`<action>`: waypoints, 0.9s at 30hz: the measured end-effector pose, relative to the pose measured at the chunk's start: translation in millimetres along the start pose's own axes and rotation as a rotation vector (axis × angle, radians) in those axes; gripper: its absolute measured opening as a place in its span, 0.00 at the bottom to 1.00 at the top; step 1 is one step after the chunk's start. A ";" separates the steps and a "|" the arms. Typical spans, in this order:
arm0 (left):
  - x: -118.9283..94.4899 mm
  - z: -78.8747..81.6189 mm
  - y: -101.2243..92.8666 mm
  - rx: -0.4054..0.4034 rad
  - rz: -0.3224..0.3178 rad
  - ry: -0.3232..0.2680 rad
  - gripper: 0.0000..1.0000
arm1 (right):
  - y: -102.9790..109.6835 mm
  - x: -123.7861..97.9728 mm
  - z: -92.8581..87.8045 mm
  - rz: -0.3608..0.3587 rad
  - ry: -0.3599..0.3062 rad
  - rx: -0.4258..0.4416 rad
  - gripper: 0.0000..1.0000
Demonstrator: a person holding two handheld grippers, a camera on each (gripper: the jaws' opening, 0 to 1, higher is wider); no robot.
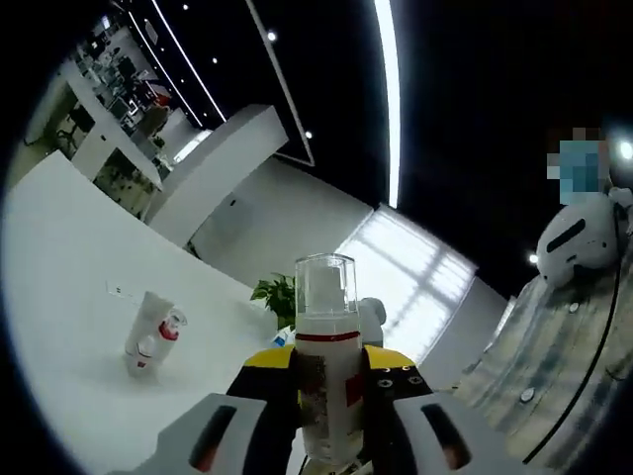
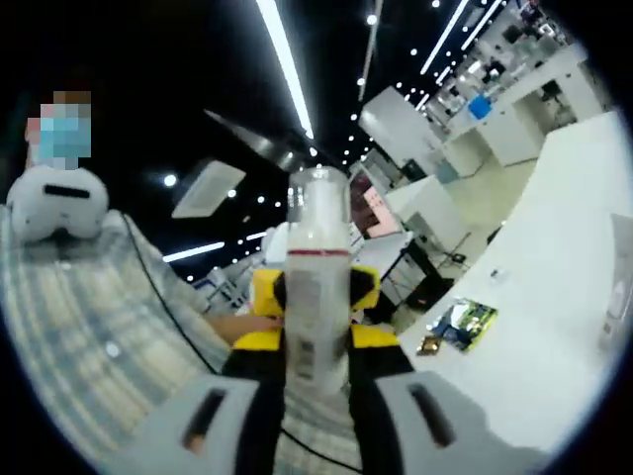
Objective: Arrange the skincare products in the storage area until every visible bottle or jar stands upright without overlapping.
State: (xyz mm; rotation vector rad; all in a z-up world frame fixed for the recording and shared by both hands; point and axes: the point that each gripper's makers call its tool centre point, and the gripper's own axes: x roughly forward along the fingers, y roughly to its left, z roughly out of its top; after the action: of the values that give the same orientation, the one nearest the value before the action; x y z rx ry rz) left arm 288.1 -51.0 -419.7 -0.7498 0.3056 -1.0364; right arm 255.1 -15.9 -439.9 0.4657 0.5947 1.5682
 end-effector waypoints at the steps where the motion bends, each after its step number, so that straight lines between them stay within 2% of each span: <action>1: -0.5 0.6 6.1 0.017 0.041 -0.005 0.24 | -6.2 1.6 0.4 -0.048 -0.001 -0.025 0.21; 4: -2.7 4.4 22.3 0.050 0.160 -0.025 0.23 | -22.0 2.0 2.8 -0.170 -0.006 -0.088 0.21; 5: -2.9 5.5 25.2 0.047 0.180 -0.033 0.23 | -24.5 2.6 3.8 -0.195 -0.009 -0.111 0.21; 6: -3.2 7.8 29.0 0.051 0.213 -0.051 0.23 | -28.8 4.1 4.8 -0.235 -0.019 -0.099 0.21; 8: -3.2 8.1 32.9 0.074 0.252 -0.057 0.23 | -33.0 6.1 5.2 -0.276 -0.029 -0.093 0.22; 13: -1.3 7.1 35.9 0.156 0.323 -0.056 0.23 | -41.2 10.1 3.8 -0.382 -0.011 -0.172 0.24; 14: -0.9 6.4 34.9 0.172 0.320 -0.054 0.23 | -42.4 9.4 3.3 -0.398 0.000 -0.201 0.23; 15: -0.9 5.6 34.6 0.173 0.315 -0.049 0.23 | -41.1 8.9 2.7 -0.393 0.000 -0.193 0.22; 16: -1.3 4.8 33.9 0.171 0.304 -0.046 0.24 | -40.0 6.9 1.3 -0.363 0.008 -0.142 0.21; 18: -1.7 6.2 31.1 0.160 0.265 -0.061 0.24 | -39.7 3.8 4.5 -0.329 -0.005 -0.141 0.20; 21: -1.3 2.6 28.5 0.176 0.225 -0.034 0.24 | -38.0 1.7 1.5 -0.305 0.024 -0.155 0.19; 27: -3.1 -8.2 21.6 0.197 0.125 0.036 0.24 | -31.6 -2.5 -7.6 -0.205 0.067 -0.165 0.19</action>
State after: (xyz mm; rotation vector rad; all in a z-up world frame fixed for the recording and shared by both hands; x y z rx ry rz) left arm 296.3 -45.4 -440.8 -0.5281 0.2733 -0.9469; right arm 275.3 -18.1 -465.4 0.2214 0.5414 1.4265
